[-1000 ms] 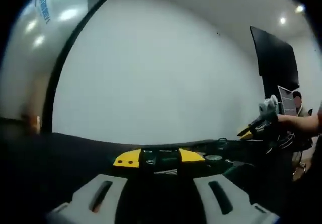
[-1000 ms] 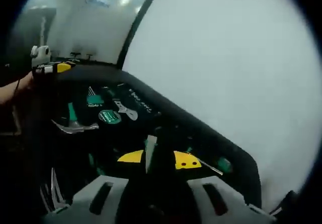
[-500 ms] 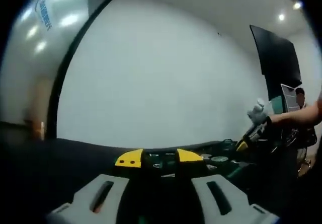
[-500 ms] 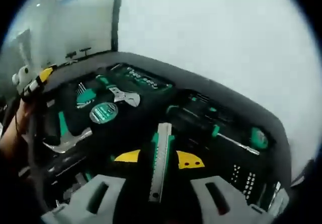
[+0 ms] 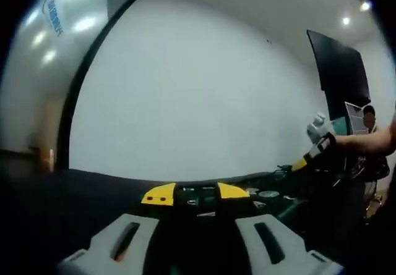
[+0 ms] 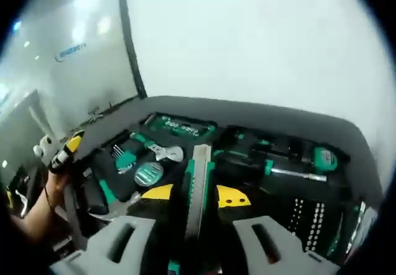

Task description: Pick up the tools and put them into their designated positions in the toolbox.

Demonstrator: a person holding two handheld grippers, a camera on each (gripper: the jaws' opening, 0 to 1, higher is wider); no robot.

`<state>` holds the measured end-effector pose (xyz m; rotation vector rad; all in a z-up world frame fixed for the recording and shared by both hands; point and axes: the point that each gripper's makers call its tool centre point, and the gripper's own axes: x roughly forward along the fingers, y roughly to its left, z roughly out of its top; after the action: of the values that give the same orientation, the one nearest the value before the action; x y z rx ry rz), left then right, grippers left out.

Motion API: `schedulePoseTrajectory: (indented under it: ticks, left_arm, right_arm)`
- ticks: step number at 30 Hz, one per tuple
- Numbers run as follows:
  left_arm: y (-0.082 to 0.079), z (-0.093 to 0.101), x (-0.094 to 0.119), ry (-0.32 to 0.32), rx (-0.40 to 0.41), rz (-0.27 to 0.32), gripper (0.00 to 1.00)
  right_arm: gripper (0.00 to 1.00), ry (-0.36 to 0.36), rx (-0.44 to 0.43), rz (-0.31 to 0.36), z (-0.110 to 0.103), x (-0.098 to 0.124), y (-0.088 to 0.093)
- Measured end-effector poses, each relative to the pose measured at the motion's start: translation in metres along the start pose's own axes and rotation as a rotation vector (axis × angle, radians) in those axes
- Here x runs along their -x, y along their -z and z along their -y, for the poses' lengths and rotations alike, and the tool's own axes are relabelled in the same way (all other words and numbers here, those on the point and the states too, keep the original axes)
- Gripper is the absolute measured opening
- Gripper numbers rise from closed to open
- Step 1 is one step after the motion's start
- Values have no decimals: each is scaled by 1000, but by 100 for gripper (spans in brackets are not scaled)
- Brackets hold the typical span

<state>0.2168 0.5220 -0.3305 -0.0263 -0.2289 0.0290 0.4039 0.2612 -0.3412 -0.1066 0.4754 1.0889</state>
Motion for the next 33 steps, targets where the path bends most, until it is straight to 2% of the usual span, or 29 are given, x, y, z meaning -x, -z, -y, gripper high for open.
schedulePoseTrajectory:
  ticks: [2, 3, 4, 5, 6, 9, 12, 18, 20, 22, 24, 26, 28, 30, 32, 33]
  left_arm:
    - [0, -1, 0, 1, 3, 2, 25]
    - [0, -1, 0, 0, 2, 4, 25]
    - [0, -2, 0, 1, 4, 5, 25]
    - [0, -3, -1, 1, 5, 5, 25]
    - [0, -3, -1, 2, 5, 5, 25]
    - [0, -2, -1, 6, 2, 2, 25]
    - [1, -2, -1, 9, 3, 2, 25]
    - [-2, -5, 0, 5, 19, 18, 25]
    - [-4, 2, 3, 3, 22, 21, 25]
    - [-3, 1, 3, 5, 20, 18, 25]
    - [-2, 6, 3, 8, 10, 11, 25]
    - [-2, 11, 4, 13, 7, 10, 25]
    - [-3, 14, 5, 13, 8, 10, 25]
    - [-4, 17, 6, 14, 12, 12, 25]
    - [-3, 21, 7, 19, 12, 10, 25]
    - [-2, 18, 5, 24, 13, 7, 25]
  right_arm:
    - [22, -31, 33, 24, -15, 3, -10]
    - [22, -46, 64, 39, -32, 7, -14]
    - [22, -53, 77, 42, -40, 9, -17]
    - [22, -75, 98, 46, -36, -1, -30]
    - [22, -94, 114, 47, -41, -4, -34]
    - [22, -159, 158, 19, -70, -10, -35]
    - [22, -219, 263, -41, -102, -20, -21]
    - [22, -218, 505, -128, -137, -50, 8]
    - [22, -231, 593, -167, -151, -60, 19]
    - [22, -255, 661, -190, -166, -70, 27]
    - [22, -269, 690, -199, -178, -80, 29]
    - [22, -281, 679, -215, -183, -92, 29]
    - [22, -323, 612, -245, -191, -100, 36]
    - [22, -339, 599, -254, -194, -104, 42]
    - [22, -331, 629, -254, -194, -106, 46]
    - [22, -326, 636, -217, -195, -107, 42]
